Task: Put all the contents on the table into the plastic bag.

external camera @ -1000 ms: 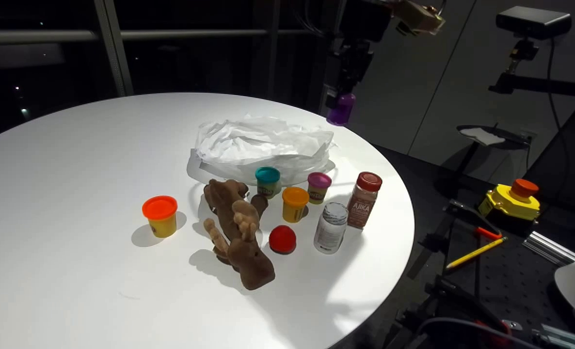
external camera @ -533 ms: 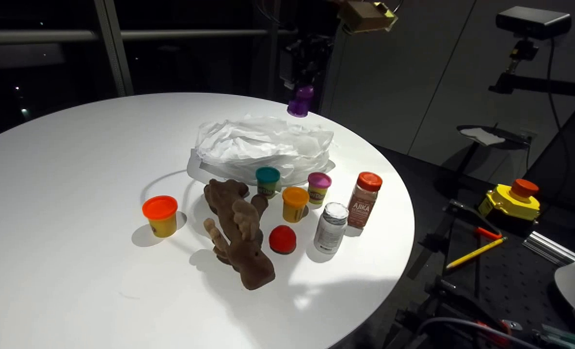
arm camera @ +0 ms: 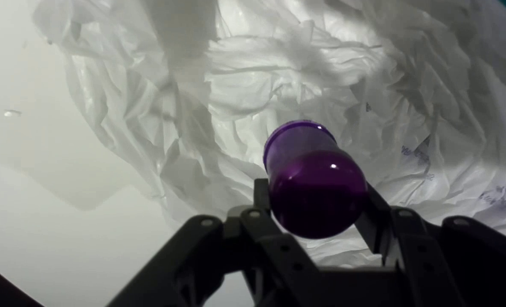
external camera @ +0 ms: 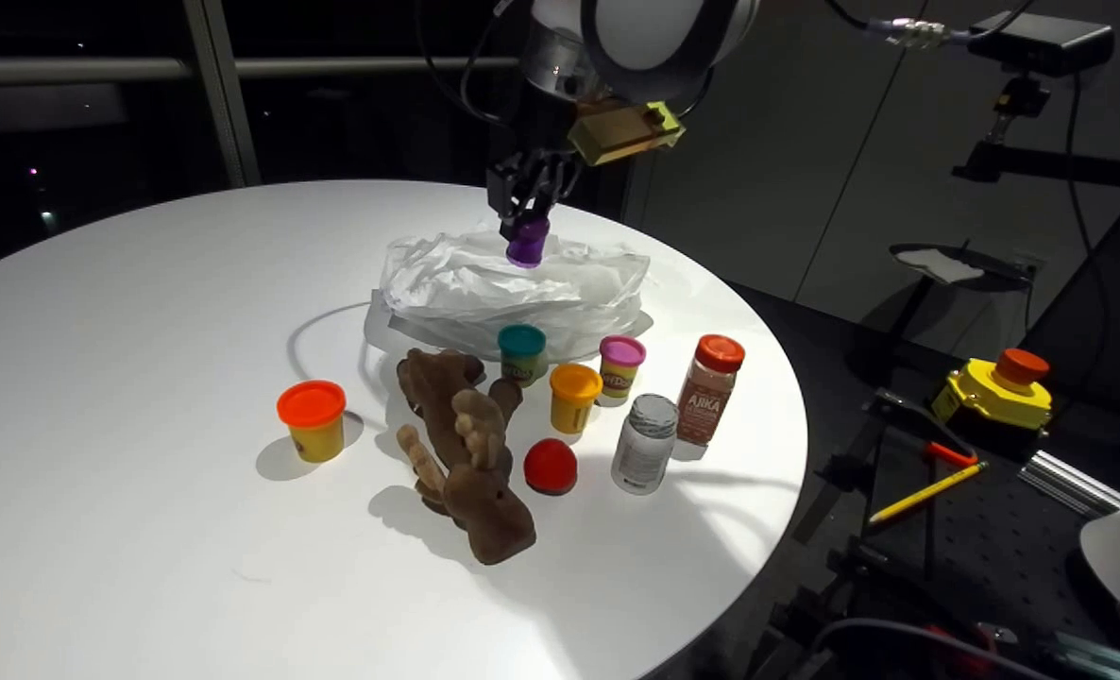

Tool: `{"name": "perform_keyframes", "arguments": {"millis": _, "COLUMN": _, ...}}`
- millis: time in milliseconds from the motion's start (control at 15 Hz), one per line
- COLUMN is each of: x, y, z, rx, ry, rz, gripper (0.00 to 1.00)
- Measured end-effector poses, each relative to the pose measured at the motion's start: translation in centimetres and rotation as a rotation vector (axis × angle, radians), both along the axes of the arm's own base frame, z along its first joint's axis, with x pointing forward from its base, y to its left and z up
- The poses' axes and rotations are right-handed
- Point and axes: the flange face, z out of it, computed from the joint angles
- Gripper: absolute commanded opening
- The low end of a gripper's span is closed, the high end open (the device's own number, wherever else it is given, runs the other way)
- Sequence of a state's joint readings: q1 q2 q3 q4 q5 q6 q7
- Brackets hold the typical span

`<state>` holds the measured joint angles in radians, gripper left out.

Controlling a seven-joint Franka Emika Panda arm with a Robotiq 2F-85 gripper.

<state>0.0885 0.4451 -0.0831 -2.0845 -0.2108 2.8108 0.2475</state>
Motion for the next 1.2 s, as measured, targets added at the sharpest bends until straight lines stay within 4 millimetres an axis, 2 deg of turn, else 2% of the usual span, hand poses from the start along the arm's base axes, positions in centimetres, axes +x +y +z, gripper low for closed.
{"name": "perform_keyframes", "arguments": {"millis": 400, "x": 3.7, "y": -1.0, "z": -4.2, "rx": -0.039, "ry": 0.004, "rz": -0.035, "gripper": 0.25}}
{"name": "perform_keyframes", "arguments": {"millis": 467, "x": 4.0, "y": -1.2, "z": -5.0, "rx": -0.043, "ry": 0.008, "rz": -0.040, "gripper": 0.48}}
{"name": "perform_keyframes", "arguments": {"millis": 533, "x": 4.3, "y": -1.5, "z": -5.8, "rx": -0.047, "ry": 0.012, "rz": -0.047, "gripper": 0.75}}
{"name": "perform_keyframes", "arguments": {"millis": 600, "x": 4.6, "y": -1.8, "z": -6.5, "rx": -0.051, "ry": 0.014, "rz": -0.056, "gripper": 0.77}}
{"name": "perform_keyframes", "arguments": {"millis": 733, "x": 5.1, "y": -2.1, "z": -7.3, "rx": -0.048, "ry": 0.015, "rz": -0.075, "gripper": 0.89}}
{"name": "perform_keyframes", "arguments": {"millis": 800, "x": 5.1, "y": -2.2, "z": -7.3, "rx": -0.043, "ry": 0.016, "rz": -0.083, "gripper": 0.98}}
{"name": "perform_keyframes", "arguments": {"millis": 1000, "x": 4.5, "y": -2.4, "z": -5.4, "rx": -0.035, "ry": 0.018, "rz": -0.095, "gripper": 1.00}}
{"name": "perform_keyframes", "arguments": {"millis": 1200, "x": 1.2, "y": -2.6, "z": -2.1, "rx": -0.033, "ry": 0.093, "rz": -0.075, "gripper": 1.00}}
